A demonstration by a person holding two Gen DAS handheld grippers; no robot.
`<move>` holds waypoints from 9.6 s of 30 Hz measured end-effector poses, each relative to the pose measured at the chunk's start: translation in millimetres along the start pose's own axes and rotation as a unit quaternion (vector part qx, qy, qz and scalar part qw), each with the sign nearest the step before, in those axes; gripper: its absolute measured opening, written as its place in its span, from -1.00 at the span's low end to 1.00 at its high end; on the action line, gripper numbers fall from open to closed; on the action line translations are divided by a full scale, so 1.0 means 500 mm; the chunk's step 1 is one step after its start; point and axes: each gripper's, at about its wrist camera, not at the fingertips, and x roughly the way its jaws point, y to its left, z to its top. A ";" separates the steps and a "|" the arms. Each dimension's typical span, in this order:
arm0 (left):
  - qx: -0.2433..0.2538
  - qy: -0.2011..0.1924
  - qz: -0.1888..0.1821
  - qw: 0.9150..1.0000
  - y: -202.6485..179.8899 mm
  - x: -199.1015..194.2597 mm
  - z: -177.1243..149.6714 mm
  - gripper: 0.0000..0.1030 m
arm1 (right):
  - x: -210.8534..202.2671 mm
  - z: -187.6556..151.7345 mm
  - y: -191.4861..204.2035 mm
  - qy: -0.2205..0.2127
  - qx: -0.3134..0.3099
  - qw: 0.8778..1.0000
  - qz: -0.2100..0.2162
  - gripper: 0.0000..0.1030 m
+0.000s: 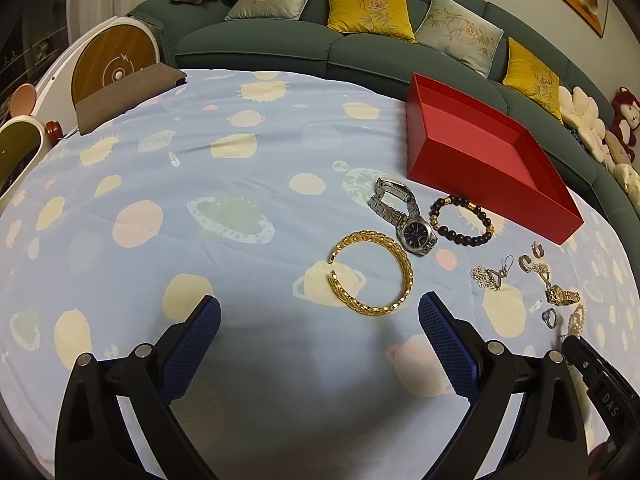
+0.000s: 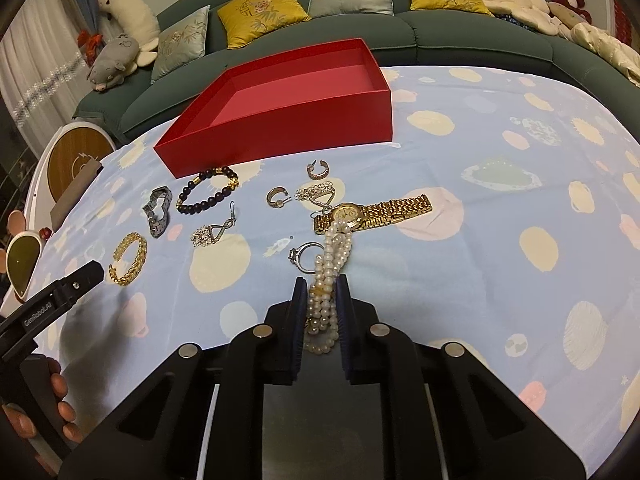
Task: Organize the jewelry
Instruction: 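Lift the pearl necklace with the right tool while the left tool grasps the gold bangle, then carry the bangle and necklace into the red box and open both tools, then withdraw both tools from the red box back over the table, then grasp the gold watch by its band with the right tool, then grasp the silver watch with the left tool while the right tool holds the gold watch, then carry both watches into the red box and open both tools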
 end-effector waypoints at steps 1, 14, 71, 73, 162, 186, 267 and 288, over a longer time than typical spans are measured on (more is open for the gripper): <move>0.000 0.004 -0.004 1.000 -0.002 0.004 -0.001 0.88 | -0.008 -0.002 -0.001 -0.001 -0.001 1.000 0.003 -0.73; 0.032 0.009 0.026 0.999 -0.029 0.058 -0.002 0.88 | -0.045 -0.017 0.007 -0.006 -0.020 0.999 0.026 -0.73; 0.057 -0.047 -0.093 0.993 -0.245 0.112 0.420 0.02 | 0.104 0.464 0.014 -0.056 -0.021 0.996 0.072 -0.73; 0.060 -0.040 -0.092 0.993 -0.264 0.143 0.437 0.02 | 0.143 0.483 0.013 -0.047 -0.023 0.997 0.062 -0.73; 0.131 0.015 -0.004 0.991 -0.090 0.106 0.060 0.33 | 0.063 0.086 -0.043 0.074 -0.111 0.991 0.012 -0.20; 0.090 0.016 -0.031 0.995 -0.073 0.100 0.067 0.32 | 0.063 0.073 0.001 0.065 -0.149 0.986 0.030 -0.59; 0.074 -0.078 -0.129 0.986 -0.233 0.063 0.345 -0.87 | 0.037 0.357 -0.001 -0.097 -0.057 0.992 0.050 -0.59; 0.050 -0.062 -0.111 0.991 -0.237 0.153 0.358 -0.81 | 0.112 0.349 -0.028 -0.072 -0.061 0.995 0.024 -0.56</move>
